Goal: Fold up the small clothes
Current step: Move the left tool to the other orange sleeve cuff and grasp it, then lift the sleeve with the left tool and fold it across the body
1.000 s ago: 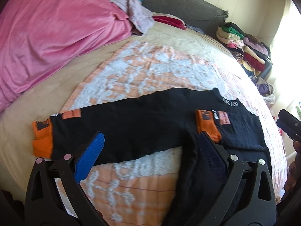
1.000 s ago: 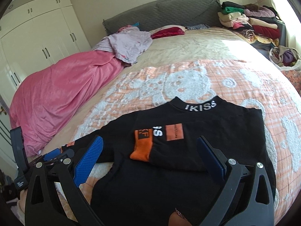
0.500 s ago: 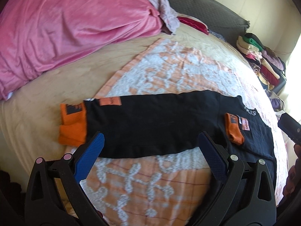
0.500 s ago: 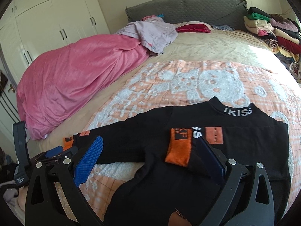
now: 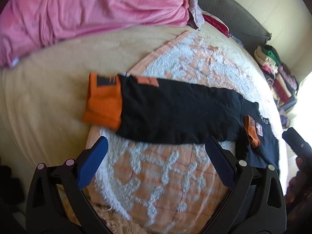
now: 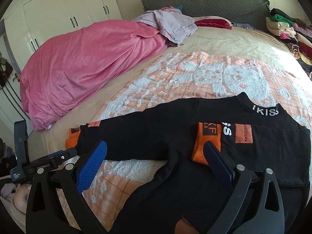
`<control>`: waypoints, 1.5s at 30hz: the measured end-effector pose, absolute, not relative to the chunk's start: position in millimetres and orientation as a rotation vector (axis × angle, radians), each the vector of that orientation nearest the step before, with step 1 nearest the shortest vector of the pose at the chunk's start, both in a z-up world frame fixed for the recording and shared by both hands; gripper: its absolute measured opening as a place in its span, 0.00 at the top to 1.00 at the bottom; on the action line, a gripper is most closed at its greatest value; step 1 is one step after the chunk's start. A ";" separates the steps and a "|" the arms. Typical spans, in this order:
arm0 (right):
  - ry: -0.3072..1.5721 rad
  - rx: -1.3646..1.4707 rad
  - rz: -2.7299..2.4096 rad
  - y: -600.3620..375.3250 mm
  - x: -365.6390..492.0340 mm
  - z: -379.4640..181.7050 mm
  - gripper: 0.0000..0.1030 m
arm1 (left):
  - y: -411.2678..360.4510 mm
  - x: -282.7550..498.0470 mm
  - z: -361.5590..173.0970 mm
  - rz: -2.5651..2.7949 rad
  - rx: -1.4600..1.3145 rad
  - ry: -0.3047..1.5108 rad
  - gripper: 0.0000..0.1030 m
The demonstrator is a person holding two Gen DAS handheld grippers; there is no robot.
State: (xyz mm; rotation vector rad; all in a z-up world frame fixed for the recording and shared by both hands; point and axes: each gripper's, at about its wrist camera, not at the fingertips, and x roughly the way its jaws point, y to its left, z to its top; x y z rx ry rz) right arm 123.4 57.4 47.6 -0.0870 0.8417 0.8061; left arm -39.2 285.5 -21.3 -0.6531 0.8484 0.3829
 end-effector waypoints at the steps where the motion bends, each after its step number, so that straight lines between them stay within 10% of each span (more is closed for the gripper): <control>1: 0.842 -0.085 0.807 57.7 123.4 47.3 0.04 | 287.1 -41.9 -24.3 0.371 -0.674 0.849 0.09; 20: 0.861 -0.005 0.736 25.9 134.4 38.5 0.04 | 320.8 -16.5 -54.5 0.482 -0.786 0.761 0.38; 31: 0.898 0.032 0.680 13.8 140.2 20.5 0.04 | 338.2 2.4 -55.7 0.526 -0.752 0.730 0.89; 45: 0.920 0.091 0.640 -10.7 142.3 11.1 0.04 | 292.9 6.4 11.0 0.405 -0.637 0.597 0.90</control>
